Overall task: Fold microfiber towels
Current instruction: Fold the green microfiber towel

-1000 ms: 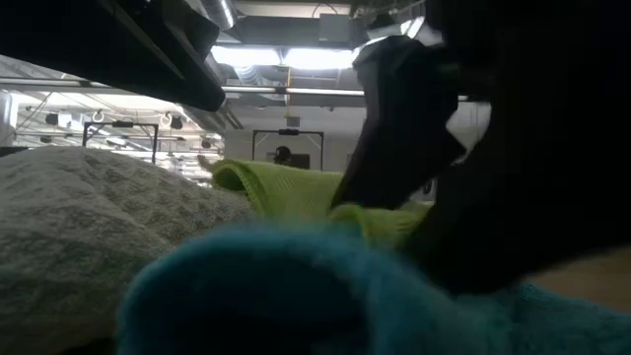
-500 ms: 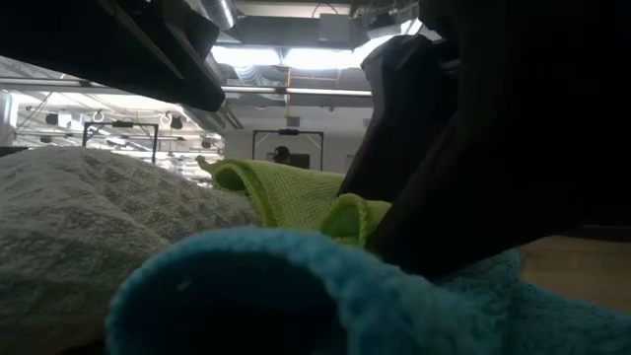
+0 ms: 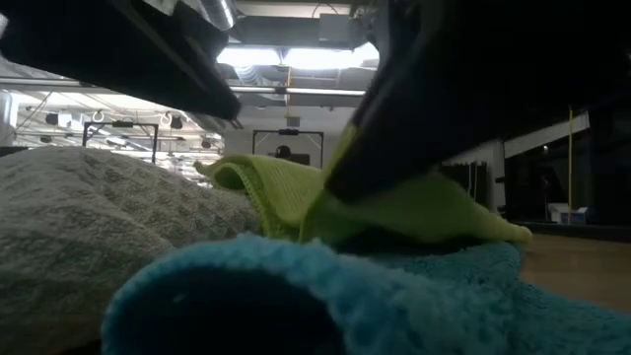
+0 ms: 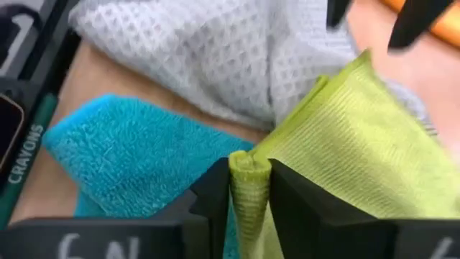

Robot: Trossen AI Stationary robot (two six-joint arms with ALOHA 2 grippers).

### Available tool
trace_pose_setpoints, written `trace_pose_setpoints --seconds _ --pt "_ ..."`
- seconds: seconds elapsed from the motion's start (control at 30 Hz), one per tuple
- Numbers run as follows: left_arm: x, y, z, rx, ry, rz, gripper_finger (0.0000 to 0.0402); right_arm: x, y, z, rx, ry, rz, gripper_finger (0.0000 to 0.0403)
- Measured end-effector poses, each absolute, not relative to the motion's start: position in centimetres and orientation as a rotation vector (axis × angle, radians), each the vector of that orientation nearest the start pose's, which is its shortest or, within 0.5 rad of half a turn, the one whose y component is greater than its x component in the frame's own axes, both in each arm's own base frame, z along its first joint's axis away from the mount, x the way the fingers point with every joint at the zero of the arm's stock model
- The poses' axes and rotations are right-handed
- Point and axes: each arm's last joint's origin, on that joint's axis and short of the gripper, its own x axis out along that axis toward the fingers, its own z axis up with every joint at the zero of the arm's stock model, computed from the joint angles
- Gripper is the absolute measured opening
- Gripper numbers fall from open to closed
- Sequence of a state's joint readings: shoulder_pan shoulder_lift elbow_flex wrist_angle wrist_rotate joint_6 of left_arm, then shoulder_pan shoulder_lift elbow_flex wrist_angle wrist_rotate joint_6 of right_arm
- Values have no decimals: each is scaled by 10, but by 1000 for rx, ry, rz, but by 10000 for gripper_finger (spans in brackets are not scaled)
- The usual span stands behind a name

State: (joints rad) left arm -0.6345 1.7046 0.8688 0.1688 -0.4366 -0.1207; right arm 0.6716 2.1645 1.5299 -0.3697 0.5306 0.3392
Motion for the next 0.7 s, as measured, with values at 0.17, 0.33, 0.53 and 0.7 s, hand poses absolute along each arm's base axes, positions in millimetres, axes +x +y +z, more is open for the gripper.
trace_pose_setpoints --seconds 0.17,0.33,0.53,0.7 --pt "286 -182 165 193 597 -172 126 361 268 149 -260 818 -34 61" --pt "289 -179 162 177 614 -205 128 361 268 150 -282 787 -83 28" --pt "289 -179 161 178 620 -204 128 360 265 157 -317 735 -165 8" --pt "289 -179 161 174 619 -202 128 357 262 173 -305 687 -223 16"
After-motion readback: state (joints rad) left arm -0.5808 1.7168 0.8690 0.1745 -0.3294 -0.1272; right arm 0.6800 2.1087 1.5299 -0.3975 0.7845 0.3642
